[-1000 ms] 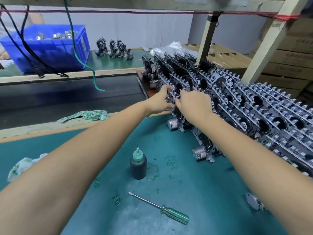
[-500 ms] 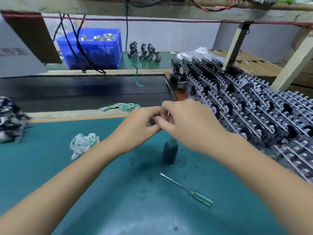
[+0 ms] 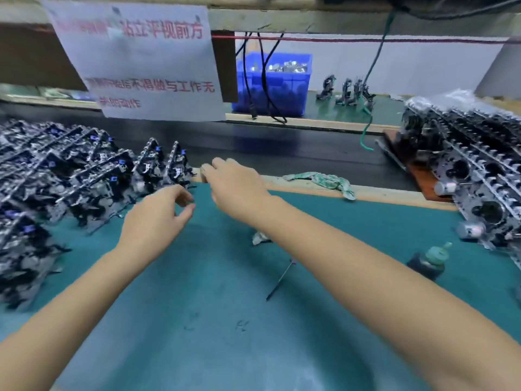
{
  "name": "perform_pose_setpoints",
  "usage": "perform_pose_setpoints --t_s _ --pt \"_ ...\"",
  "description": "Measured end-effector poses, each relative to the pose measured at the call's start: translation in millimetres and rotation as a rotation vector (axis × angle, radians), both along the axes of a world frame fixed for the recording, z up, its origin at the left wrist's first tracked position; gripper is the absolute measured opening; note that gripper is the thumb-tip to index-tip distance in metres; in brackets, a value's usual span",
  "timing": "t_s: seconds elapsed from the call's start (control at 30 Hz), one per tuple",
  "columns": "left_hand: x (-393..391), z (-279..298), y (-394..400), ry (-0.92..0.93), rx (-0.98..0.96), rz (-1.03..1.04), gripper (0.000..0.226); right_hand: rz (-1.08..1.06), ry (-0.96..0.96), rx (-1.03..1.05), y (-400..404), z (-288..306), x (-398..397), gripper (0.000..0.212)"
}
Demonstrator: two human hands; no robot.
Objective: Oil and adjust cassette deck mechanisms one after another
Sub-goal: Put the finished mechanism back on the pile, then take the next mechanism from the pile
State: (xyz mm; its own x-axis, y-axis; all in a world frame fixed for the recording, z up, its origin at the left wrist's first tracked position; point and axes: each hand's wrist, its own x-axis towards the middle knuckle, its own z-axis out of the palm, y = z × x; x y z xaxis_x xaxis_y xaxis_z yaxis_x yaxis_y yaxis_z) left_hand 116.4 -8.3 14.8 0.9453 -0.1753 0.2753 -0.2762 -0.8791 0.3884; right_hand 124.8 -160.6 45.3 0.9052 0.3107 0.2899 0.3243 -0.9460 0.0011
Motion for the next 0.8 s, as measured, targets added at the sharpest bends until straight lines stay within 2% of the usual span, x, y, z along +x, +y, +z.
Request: perform_pose_setpoints --t_s 0.1,0.23,0.3,0.37,0.43,0.53,0.67,0.8 --pt "29 -1 6 -0.085 -0.015 0.162 0.025 0.019 -0.067 -0.044 21 2 46 0.043" --pt "62 0 11 -0.115 0.044 0.227 0.044 0.095 -0.062 -0.19 39 10 90 0.058" --pt "78 3 10 -0.05 0.105 0.256 0.044 0.139 -0.021 -0.271 46 10 103 0.053" --pt "89 5 7 0.024 0.127 0.252 0.031 0.161 -0.015 -0.323 53 2 108 0.042" --pt "95 7 3 0.043 0.044 0.212 0.018 0.172 -0.091 -0.367 54 -7 110 0.034" --pt "88 12 0 0.061 -0.04 0.117 0.018 0.173 -0.21 -0.384 40 -4 107 0.03" --pt "64 20 -3 0.012 -0.008 -0.07 0.029 0.206 -0.21 -0.382 13 14 81 0.024" --pt "18 32 -14 -0.124 0.015 -0.357 0.043 0.15 -0.135 -0.204 -28 26 8 0.029"
